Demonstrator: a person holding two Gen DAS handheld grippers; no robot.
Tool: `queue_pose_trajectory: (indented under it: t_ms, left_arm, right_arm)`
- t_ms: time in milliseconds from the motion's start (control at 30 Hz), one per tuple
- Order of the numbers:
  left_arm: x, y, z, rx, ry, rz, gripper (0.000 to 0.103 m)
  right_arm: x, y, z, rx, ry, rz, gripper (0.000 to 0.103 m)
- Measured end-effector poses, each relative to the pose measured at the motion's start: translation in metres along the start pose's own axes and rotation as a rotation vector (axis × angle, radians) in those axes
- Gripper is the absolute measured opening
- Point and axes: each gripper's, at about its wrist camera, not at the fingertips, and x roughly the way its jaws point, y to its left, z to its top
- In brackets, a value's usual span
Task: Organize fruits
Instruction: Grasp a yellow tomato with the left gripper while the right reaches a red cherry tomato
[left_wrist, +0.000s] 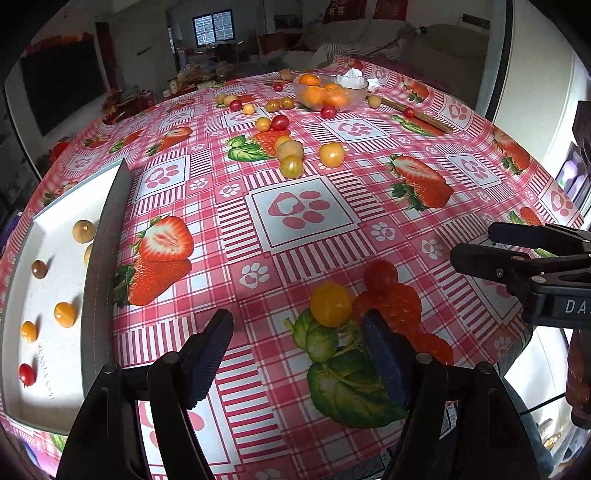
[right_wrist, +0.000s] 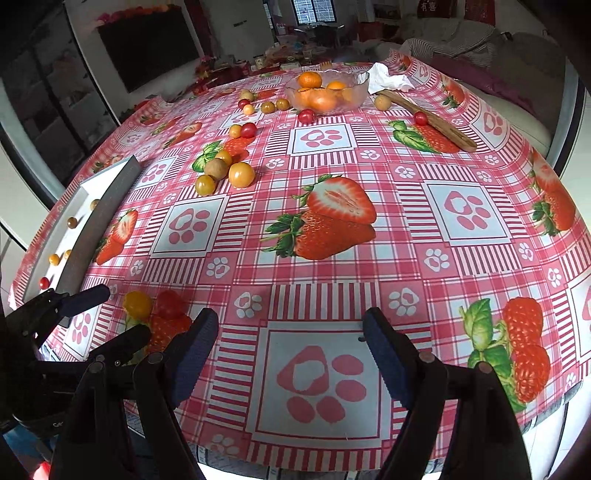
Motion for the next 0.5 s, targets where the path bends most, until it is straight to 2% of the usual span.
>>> queue_pose_trajectory:
  t_ms: [200, 300, 333, 433, 500]
  left_arm:
    - [0.006, 0.001, 0.007, -0.023, -0.018, 0.007, 0.072]
    - [0.005, -0.002, 0.007, -0.023, -0.029, -0.016, 0.056]
    - [0.004, -0.005, 0.006, -0.011, -0.036, -0.025, 0.045]
    - [0.003, -0.016, 0.006, 0.035, -0.052, -0.032, 0.024]
    - [0.002, -0.018, 0.005, 0.048, -0.061, -0.026, 0.024]
  right_arm:
    - [-0.003, 0.007, -0.010, -0.033, -0.027, 0.003, 0.083]
    - [-0.004, 0.012, -0.013, -0.058, -0.037, -0.002, 0.083]
    - [-0.004, 0.014, -0.014, -0.065, -0.040, 0.001, 0.083]
    - [-0.003, 0.020, -0.016, -0.090, -0.045, -0.003, 0.083]
    - [-0.002, 0.023, -0.017, -0.107, -0.047, -0.008, 0.083]
